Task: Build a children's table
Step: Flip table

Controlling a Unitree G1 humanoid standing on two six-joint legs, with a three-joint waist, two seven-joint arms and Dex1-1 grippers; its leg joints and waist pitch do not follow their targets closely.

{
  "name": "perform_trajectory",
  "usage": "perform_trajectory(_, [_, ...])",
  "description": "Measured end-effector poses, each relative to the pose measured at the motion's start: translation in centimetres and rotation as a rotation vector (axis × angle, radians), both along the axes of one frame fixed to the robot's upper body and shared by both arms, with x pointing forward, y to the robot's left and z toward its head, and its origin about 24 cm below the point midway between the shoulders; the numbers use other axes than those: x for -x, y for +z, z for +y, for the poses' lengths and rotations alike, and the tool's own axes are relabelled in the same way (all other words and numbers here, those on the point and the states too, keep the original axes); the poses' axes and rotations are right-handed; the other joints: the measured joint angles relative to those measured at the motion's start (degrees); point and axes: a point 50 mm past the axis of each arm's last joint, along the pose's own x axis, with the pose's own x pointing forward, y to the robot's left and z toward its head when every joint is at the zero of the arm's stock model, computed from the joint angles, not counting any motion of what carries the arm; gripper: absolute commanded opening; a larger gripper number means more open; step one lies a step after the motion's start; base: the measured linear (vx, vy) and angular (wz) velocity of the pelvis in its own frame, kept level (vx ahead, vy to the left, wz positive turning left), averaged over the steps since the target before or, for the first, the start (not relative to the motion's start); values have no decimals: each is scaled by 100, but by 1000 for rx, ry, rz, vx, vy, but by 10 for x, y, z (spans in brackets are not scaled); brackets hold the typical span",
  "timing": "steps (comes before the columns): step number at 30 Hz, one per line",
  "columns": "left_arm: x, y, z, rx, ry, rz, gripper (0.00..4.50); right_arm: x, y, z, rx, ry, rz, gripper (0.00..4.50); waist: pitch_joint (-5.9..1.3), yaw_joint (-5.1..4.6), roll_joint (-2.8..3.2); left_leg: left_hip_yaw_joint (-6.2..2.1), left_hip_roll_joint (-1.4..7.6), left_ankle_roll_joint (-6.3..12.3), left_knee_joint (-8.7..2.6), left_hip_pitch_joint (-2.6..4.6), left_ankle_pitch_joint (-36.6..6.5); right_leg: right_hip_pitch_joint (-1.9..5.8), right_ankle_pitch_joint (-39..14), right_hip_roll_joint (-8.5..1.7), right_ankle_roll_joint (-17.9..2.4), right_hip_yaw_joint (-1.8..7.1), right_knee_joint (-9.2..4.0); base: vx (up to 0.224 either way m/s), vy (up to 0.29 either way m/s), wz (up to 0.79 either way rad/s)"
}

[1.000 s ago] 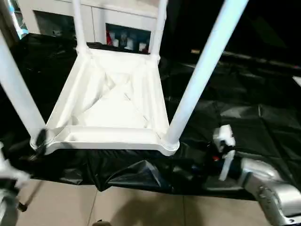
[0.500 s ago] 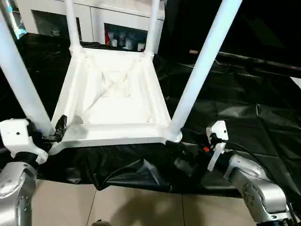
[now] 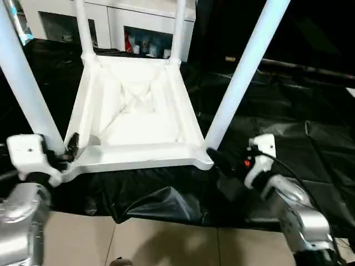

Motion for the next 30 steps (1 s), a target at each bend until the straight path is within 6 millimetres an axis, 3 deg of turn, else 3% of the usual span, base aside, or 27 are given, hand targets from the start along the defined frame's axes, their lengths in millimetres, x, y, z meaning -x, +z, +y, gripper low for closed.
perform_trajectory(4, [4,-3,-4,4,11,7,302,-8,-3,5,-3,-6,-6,450,6,-3,10,3,0,0,-1,-4,0,-3,7,0,-21,0,0,0,0,0])
perform_trajectory(5, [4,-4,-4,2,11,10,287,-9,-4,7,3,-3,-9,421,4,4,7,4,-1,0,-2,-4,0,-3,5,0,-22,-1,0,0,0,0])
perform_trajectory(12, [5,-5,-5,-28,29,14,227,-27,-12,22,32,-18,1,361,5,9,8,5,-1,0,-2,-6,1,-7,5,-1,-29,-1,2,0,0,0])
perform_trajectory(26, [1,-7,-10,-44,25,13,213,-34,-16,25,-42,-62,-16,242,28,26,43,5,-2,-5,-1,-3,4,-9,1,-2,-38,0,23,0,0,0])
perform_trajectory(30, [-8,-8,-18,-51,-17,18,211,-30,-19,19,-32,-138,-35,213,33,106,79,5,-2,-1,-1,-5,12,-8,0,-4,-37,3,24,0,0,0])
